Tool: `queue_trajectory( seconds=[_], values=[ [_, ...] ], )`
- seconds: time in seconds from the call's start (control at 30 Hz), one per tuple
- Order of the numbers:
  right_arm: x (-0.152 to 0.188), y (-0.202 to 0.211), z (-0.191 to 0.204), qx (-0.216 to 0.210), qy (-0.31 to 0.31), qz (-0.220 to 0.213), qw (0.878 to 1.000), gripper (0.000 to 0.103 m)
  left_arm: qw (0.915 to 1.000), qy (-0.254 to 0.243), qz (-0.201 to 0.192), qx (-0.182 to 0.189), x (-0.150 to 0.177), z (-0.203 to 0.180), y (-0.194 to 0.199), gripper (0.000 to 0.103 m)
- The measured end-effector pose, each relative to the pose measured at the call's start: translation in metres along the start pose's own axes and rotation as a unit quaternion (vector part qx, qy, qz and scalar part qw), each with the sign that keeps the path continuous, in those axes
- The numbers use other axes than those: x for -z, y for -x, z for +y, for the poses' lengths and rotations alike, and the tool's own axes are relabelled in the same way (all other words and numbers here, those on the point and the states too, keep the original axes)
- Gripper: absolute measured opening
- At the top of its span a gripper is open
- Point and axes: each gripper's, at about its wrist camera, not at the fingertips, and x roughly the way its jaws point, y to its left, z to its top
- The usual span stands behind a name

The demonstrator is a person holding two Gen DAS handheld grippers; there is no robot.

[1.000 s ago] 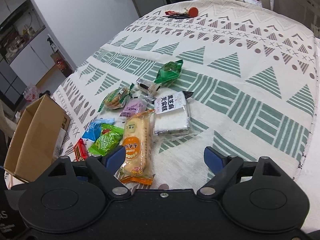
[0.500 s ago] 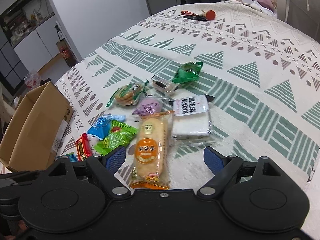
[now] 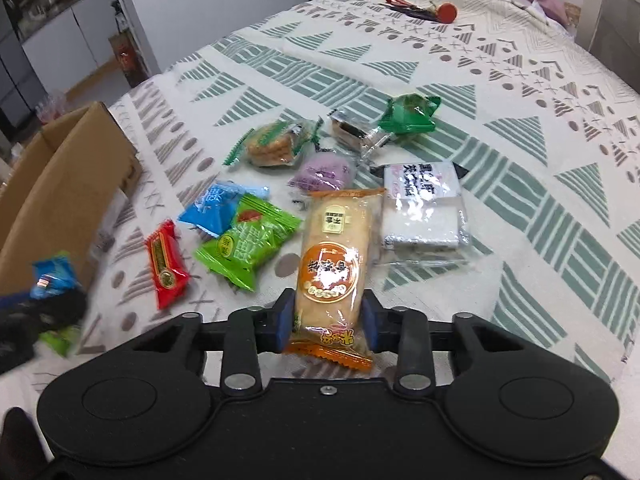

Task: Organize snacks
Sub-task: 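Grasp the blue candy packet with the left tool while the right tool grasps the yellow bread pack, then carry both snacks over the cardboard box and open both tools to drop them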

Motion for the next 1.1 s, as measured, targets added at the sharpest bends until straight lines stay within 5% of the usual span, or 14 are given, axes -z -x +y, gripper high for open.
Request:
queue_trajectory(
  seconds=[0.47,1.1],
  values=[
    [0.003,0.057,0.000,-0.020,-0.034,-0.064,0.997,0.032,0.9993,0.013,-0.034,0.010,-0.001,0.023,0.036,0.029],
    [-0.012,0.112,0.059,-0.068,-0.029,-0.116,0.990,0.032,0.9954,0.026,-0.086,0.034,-0.022,0.062,0.076,0.029]
  ],
)
